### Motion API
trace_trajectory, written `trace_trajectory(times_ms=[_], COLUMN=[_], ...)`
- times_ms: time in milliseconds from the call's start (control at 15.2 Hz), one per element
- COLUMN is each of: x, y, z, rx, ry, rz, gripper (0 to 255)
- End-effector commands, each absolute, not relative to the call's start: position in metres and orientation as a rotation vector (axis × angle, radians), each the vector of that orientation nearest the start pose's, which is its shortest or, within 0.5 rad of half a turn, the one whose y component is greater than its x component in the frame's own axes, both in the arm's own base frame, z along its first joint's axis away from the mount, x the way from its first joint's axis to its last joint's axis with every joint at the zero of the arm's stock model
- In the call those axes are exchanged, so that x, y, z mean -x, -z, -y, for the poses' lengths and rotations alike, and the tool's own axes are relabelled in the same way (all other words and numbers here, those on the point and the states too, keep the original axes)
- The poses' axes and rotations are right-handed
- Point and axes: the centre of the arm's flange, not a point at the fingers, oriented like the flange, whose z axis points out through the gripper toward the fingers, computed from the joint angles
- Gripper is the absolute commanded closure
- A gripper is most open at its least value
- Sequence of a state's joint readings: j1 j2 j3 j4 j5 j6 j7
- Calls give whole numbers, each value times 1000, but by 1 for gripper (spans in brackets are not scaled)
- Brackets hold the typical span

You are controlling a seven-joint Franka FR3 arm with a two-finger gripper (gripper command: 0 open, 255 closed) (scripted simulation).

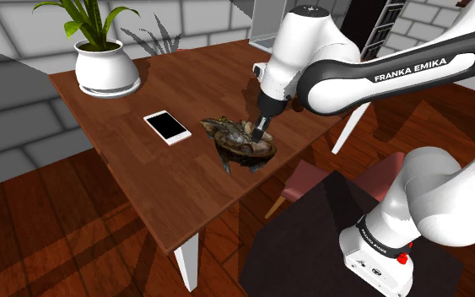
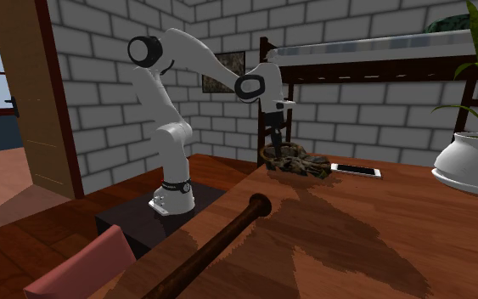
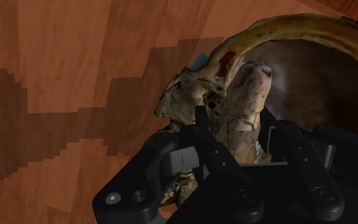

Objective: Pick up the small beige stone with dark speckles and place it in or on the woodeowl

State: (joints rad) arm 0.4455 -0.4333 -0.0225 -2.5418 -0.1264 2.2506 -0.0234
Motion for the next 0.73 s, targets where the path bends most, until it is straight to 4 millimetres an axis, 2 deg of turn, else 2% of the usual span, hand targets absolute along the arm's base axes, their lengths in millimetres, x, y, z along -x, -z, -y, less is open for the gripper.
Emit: trace_trajectory(times_ms=[0, 330, 660], x=[-381, -381, -381], y=[-434, -434, -460], z=[-168, -168, -168], rx=[3088, 3088, 3088], ry=[249, 249, 249], rz=[824, 824, 824], gripper=[255, 255, 255])
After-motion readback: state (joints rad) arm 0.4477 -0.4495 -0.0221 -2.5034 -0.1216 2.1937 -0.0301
